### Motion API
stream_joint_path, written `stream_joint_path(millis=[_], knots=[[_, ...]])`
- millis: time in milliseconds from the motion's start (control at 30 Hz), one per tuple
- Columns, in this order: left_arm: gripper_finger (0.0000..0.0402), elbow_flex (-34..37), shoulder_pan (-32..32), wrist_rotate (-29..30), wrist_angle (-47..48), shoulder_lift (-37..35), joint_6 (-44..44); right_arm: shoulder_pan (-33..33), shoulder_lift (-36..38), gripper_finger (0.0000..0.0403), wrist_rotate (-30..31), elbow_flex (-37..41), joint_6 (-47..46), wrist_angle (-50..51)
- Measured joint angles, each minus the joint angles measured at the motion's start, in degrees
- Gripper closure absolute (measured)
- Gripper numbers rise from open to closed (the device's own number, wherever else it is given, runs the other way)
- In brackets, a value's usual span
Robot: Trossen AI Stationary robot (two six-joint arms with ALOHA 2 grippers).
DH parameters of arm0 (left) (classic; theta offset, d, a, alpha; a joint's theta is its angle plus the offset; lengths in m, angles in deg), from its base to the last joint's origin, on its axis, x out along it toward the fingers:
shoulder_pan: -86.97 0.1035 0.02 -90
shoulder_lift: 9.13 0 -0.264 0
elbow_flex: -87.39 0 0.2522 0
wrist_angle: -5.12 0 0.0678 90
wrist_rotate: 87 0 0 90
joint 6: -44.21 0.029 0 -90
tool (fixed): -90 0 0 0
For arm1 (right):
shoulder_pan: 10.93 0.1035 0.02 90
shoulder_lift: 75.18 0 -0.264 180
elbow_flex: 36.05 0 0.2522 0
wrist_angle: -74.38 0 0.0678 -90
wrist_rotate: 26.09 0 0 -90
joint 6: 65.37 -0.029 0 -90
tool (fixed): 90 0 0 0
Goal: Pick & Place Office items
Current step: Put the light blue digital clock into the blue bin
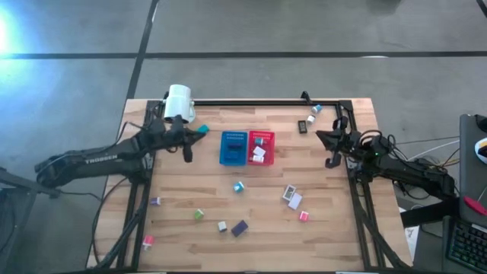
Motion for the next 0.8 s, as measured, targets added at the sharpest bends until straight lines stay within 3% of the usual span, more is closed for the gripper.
stream_joint_path(millis=[200,400,633,800], knots=[[0.0384,-12.7,-0.6,9.6,21.7,6.5,2.2,0.1,-0.5,0.0394,0.1,0.0,0.0,0.0],[0.0354,-25.0,-0.6,14.8,40.1,18.7,6.0,0.1,-0.7,0.0394,0.1,0.0,0.2,0.0],[0.0270,-33.6,-0.5,15.9,46.1,34.2,9.0,0.1,-0.7,0.0394,0.0,0.0,0.0,0.2],[0.0192,-39.7,0.1,22.0,47.6,43.9,7.9,0.1,-1.5,0.0394,-0.1,0.0,0.0,0.4]])
